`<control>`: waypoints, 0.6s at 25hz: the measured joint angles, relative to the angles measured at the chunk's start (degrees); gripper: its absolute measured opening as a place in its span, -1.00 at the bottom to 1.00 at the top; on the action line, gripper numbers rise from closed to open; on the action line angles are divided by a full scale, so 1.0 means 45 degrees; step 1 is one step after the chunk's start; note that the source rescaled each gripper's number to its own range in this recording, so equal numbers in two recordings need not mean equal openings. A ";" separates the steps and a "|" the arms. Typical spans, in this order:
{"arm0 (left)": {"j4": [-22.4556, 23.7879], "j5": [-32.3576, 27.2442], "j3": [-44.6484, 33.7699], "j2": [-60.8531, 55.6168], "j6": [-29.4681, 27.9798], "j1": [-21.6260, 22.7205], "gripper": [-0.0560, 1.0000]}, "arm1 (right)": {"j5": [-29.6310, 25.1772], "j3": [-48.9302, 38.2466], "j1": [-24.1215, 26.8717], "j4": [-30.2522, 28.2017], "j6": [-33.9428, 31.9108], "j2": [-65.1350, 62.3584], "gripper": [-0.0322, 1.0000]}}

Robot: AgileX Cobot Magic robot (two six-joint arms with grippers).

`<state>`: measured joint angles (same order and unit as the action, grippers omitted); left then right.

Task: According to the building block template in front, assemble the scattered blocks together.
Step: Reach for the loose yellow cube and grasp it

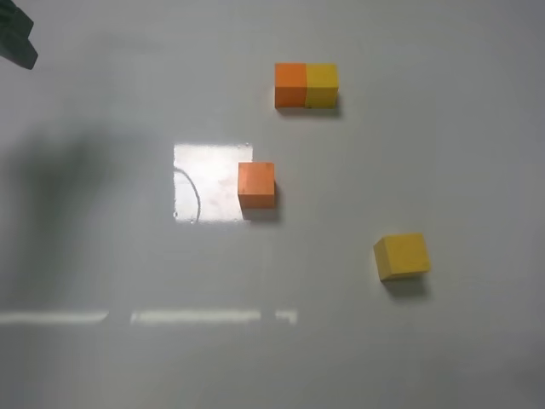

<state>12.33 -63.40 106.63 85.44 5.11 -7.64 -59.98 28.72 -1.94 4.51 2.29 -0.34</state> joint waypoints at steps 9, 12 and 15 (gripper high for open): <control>-0.0269 0.0560 -0.3003 -0.2484 0.0129 0.3224 -0.03 | 0.0000 0.0000 0.0000 0.0000 0.0000 0.0000 -0.33; -0.0602 0.0595 -0.3786 -0.3849 0.0203 0.3349 -0.03 | 0.0000 0.0000 0.0000 0.0000 0.0000 0.0000 -0.33; -0.0821 0.0258 -0.4812 -0.5336 0.0246 0.3349 -0.03 | 0.0000 0.0000 0.0000 0.0000 0.0000 0.0000 -0.33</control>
<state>8.63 -62.24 84.97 61.43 6.22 7.43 -59.98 28.72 -1.94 4.51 2.29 -0.34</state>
